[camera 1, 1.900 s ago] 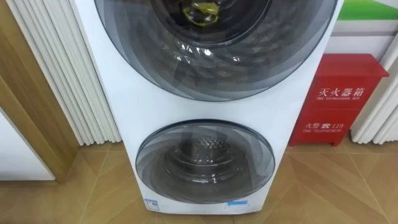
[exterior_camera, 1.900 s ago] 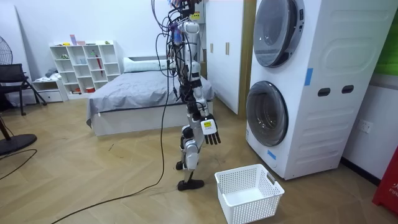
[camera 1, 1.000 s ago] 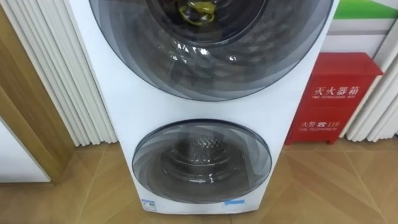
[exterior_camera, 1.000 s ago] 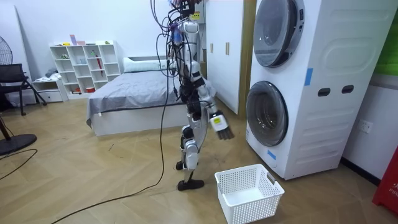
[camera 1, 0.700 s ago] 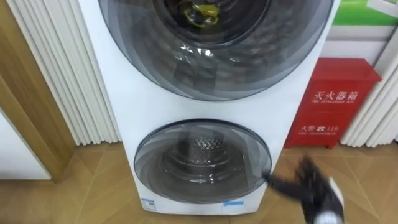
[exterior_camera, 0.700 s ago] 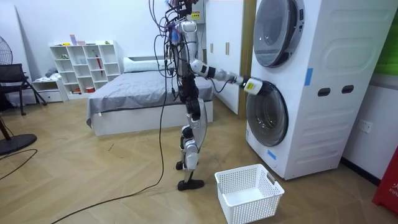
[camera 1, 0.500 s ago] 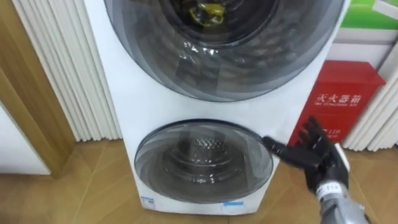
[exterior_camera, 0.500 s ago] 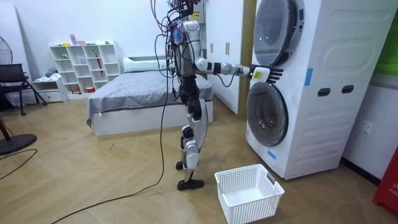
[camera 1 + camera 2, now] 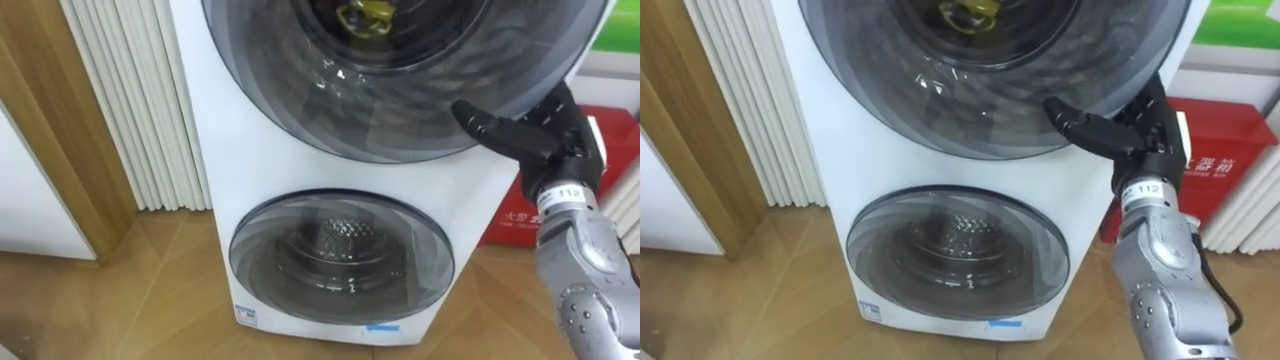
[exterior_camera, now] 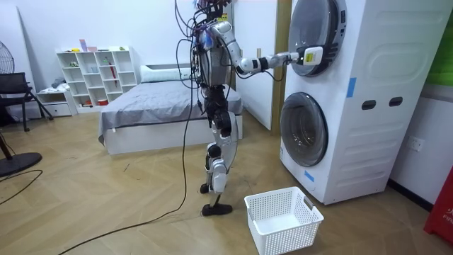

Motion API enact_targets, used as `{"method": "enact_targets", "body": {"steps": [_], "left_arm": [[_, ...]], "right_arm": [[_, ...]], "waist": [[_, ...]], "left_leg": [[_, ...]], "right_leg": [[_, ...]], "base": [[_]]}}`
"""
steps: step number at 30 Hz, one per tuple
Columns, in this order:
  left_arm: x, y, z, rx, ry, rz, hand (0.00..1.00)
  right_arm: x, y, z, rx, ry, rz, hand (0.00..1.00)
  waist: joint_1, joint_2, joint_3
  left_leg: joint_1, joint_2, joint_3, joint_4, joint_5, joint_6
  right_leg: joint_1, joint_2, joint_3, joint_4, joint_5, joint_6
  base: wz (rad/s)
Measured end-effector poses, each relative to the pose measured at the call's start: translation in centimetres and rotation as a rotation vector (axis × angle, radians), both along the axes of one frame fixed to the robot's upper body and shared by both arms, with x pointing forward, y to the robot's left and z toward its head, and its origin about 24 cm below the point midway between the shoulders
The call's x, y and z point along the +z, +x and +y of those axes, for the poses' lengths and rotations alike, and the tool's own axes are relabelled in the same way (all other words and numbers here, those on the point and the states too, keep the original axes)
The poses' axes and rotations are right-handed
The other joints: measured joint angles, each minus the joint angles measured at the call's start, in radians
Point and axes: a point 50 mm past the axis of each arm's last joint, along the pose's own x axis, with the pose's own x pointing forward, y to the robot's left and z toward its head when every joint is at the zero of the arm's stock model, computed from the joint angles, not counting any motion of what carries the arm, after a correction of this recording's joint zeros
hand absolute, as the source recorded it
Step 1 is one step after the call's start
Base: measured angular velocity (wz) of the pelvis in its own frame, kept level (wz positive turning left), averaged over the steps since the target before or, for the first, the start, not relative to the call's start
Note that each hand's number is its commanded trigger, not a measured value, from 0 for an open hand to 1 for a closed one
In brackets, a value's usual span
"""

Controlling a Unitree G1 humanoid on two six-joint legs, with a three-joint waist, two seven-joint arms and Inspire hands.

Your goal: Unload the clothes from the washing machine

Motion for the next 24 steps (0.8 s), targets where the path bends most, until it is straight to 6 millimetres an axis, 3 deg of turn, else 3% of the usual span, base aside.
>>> {"method": "enact_targets", "body": {"steps": [8,17,24], "left_arm": [[0.2,0.6,0.1,-0.107,0.03,0.02,0.0],[0.1,-0.3,0.5,-0.113,0.037,0.095,0.0],[0.1,-0.4,0.5,-0.132,0.042,0.105,0.0]], "right_arm": [[3.0,1.4,-1.4,-0.06,-0.034,-0.046,0.0],[2.6,1.9,-1.5,-0.065,-0.032,0.01,0.0],[3.0,2.0,-1.2,-0.058,-0.054,0.007,0.0]], "waist": [[0.019,-0.005,-0.0018],[0.019,-0.021,-0.0121],[0.024,-0.022,-0.0117]], "left_leg": [[-0.01,0.001,0.001,0.001,0.0,0.0],[-0.008,0.001,-0.001,0.002,0.0,-0.001],[-0.024,0.003,0.007,0.015,0.0,-0.001]], "right_leg": [[-0.013,-0.001,-0.018,0.001,0.0,0.0],[-0.01,-0.002,-0.031,0.001,0.0,0.0],[-0.023,-0.003,-0.043,0.001,0.001,-0.002]], "base": [[-0.03],[0.0],[-0.05]]}}
